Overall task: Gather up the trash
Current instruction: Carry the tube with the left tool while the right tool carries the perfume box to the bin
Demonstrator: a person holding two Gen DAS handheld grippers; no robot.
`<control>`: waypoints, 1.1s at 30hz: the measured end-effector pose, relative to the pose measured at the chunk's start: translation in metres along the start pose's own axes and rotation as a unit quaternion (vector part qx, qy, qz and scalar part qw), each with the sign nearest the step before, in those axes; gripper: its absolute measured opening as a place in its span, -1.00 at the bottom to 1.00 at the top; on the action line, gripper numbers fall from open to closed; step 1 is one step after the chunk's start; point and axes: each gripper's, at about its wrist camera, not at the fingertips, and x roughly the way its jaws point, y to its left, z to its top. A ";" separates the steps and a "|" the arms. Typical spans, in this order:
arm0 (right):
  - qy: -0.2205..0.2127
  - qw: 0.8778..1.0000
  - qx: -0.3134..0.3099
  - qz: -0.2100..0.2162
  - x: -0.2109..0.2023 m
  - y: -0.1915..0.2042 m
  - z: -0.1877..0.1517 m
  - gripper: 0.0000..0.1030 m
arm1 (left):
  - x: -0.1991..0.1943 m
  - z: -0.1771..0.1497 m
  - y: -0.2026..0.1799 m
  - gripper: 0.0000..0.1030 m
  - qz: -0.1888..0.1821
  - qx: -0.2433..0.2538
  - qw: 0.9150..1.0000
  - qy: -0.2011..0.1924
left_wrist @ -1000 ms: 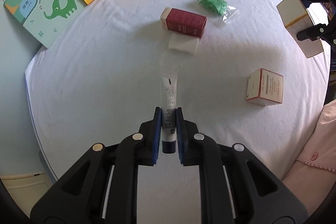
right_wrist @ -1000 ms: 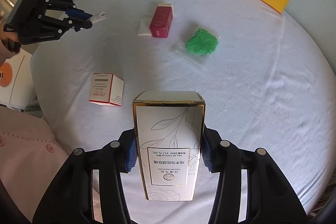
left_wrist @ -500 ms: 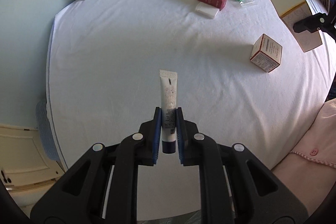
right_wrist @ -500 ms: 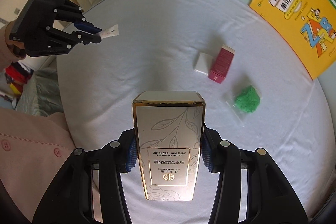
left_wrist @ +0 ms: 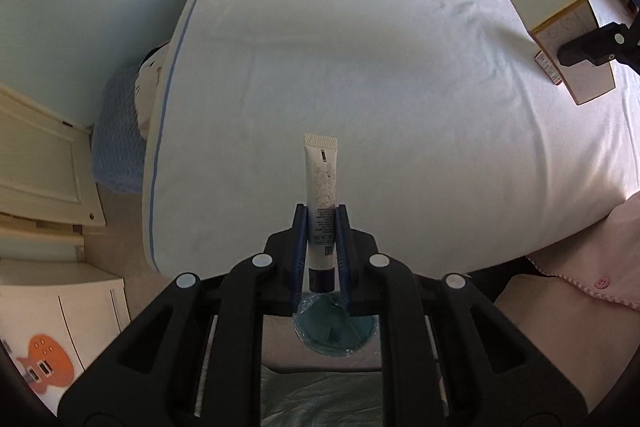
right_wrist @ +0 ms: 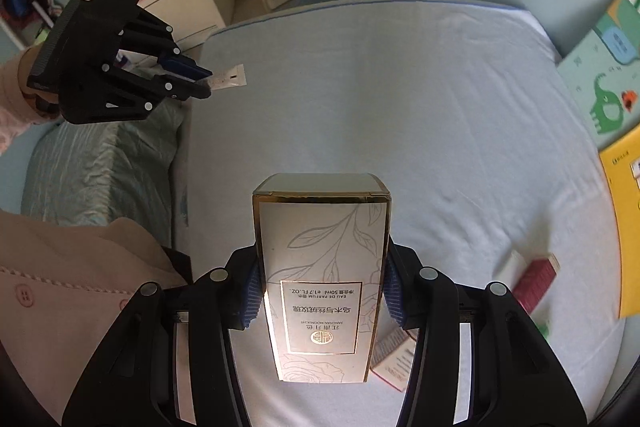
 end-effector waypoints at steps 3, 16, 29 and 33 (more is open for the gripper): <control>0.000 0.999 -0.040 0.018 0.009 0.022 0.024 -0.04 | -0.004 -0.026 0.018 -0.77 0.009 -0.039 0.999 0.005; 0.015 0.976 -0.195 0.096 0.051 0.118 0.104 -0.04 | -0.018 -0.135 0.061 -0.77 0.037 -0.189 0.981 0.031; 0.034 0.932 -0.325 0.158 0.083 0.214 0.150 -0.04 | -0.038 -0.225 0.063 -0.77 0.052 -0.318 0.945 0.054; 0.040 0.918 -0.355 0.171 0.090 0.240 0.155 -0.04 | -0.040 -0.249 0.063 -0.76 0.060 -0.349 0.933 0.057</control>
